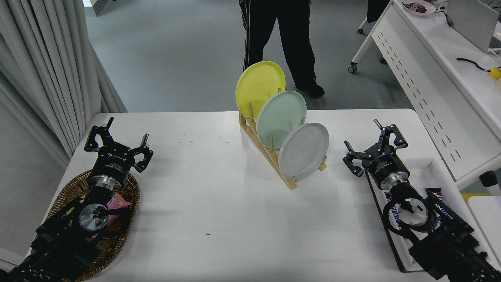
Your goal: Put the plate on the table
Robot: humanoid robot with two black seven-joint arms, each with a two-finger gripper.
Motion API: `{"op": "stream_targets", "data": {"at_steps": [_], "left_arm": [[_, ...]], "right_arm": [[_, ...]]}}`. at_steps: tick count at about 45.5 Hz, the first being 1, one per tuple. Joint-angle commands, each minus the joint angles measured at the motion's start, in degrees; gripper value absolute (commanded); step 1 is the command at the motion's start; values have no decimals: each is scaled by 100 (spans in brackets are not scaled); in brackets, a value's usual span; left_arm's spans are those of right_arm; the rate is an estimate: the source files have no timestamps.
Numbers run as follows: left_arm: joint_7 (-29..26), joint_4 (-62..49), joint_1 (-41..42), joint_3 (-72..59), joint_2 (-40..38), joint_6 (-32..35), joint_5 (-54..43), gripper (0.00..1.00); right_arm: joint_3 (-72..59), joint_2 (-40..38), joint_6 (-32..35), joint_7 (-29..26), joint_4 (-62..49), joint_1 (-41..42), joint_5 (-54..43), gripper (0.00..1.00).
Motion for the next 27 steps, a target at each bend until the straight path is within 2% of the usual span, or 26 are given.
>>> {"op": "stream_targets", "data": {"at_steps": [1,6,13,27], "left_arm": [[8,0,0,-1,0,0,2,100],[-1,0,0,-1,0,0,-6,100],[-1,0,0,-1,0,0,2,100],[-1,0,0,-1,0,0,-6,100]], "right_arm": [[-1520,-696,-7,-1,575,408,1031,100],[-2741,-1302,-7,-1,1172,707,1586,100],[-3973,-2164,-7,-1,2016,1199,1701,100],[-4844,-2973,-51,-1,2790,1973,1692,100]]}}
